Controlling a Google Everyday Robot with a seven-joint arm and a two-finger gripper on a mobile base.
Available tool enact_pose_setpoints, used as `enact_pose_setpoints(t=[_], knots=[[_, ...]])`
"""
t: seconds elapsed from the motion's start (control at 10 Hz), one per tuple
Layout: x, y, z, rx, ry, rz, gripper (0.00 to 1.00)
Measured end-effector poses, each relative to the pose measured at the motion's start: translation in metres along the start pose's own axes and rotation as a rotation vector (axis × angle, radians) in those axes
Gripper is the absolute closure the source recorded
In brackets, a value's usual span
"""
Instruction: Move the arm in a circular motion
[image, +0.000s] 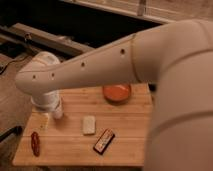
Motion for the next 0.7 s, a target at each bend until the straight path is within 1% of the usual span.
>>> enact_pose_setpoints(t=[0.1, 0.2, 0.3, 0.5, 0.6, 0.7], knots=[[0.024, 0.008, -0.011, -0.006, -0.003, 0.026, 0.2], [0.041, 0.013, -0.018, -0.009, -0.003, 0.053, 0.2], [0.067, 0.022, -0.026, -0.015, 0.007, 0.1, 0.2], [0.111, 0.036, -0.041, -0.02, 0.042, 0.193, 0.2], [0.134, 0.042, -0.048, -0.019, 0.064, 0.245, 0.2], [0.159, 0.047, -0.055, -0.014, 0.095, 0.299, 0.2]])
